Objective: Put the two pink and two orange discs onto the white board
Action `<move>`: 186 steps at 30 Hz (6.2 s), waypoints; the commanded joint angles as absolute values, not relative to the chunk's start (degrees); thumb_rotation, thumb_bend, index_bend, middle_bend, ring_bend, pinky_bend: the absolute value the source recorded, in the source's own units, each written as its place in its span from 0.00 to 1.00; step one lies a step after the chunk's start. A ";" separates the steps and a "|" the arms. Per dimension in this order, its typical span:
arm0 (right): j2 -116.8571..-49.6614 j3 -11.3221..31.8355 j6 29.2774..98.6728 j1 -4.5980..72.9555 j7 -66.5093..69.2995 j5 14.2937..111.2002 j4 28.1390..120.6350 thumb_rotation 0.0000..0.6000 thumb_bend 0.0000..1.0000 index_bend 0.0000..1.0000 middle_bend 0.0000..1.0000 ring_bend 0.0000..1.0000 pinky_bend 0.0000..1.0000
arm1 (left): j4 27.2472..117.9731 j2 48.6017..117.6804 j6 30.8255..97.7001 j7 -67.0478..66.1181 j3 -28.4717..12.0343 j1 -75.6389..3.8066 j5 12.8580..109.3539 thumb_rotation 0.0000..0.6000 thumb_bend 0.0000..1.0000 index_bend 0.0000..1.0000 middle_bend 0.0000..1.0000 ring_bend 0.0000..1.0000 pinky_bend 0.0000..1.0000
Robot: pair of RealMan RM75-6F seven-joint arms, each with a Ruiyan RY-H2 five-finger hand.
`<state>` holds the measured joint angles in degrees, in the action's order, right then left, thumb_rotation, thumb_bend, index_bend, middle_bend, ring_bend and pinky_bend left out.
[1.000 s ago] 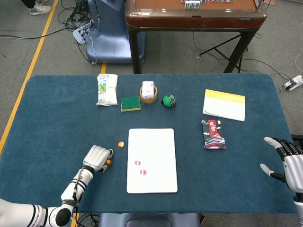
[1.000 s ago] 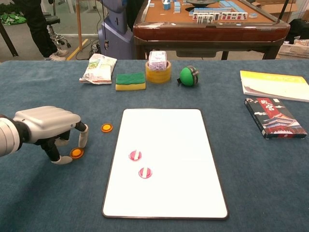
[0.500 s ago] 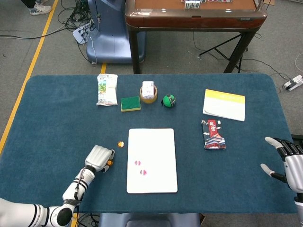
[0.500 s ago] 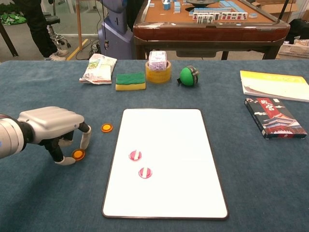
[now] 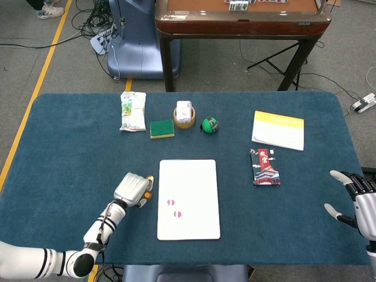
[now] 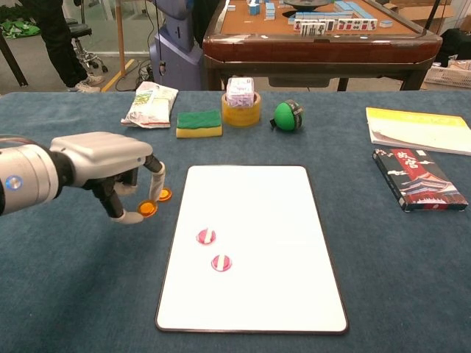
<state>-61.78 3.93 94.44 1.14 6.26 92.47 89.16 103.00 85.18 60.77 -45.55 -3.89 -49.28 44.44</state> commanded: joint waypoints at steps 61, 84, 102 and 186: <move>-61.35 5.62 100.16 -2.05 12.33 92.19 87.03 1.00 0.02 0.24 0.29 0.25 0.32 | 89.43 91.78 58.02 -43.30 -7.30 -60.90 35.59 1.00 0.26 0.50 1.00 1.00 1.00; -61.55 5.47 98.34 -1.16 9.67 92.06 88.14 1.00 0.02 0.24 0.29 0.25 0.32 | 84.64 92.26 56.19 -37.86 -5.11 -55.51 38.85 1.00 0.26 0.52 1.00 1.00 1.00; -61.46 5.44 98.09 -1.04 9.80 91.97 88.12 1.00 0.02 0.24 0.29 0.25 0.32 | 80.85 95.01 54.43 -38.45 -5.83 -55.14 38.35 1.00 0.26 0.53 1.00 1.00 1.00; -61.13 6.52 102.72 -3.43 15.63 91.09 85.99 1.00 0.02 0.24 0.29 0.25 0.32 | 70.06 107.23 51.08 -43.23 -14.32 -68.21 36.30 1.00 0.26 0.64 1.00 1.00 1.00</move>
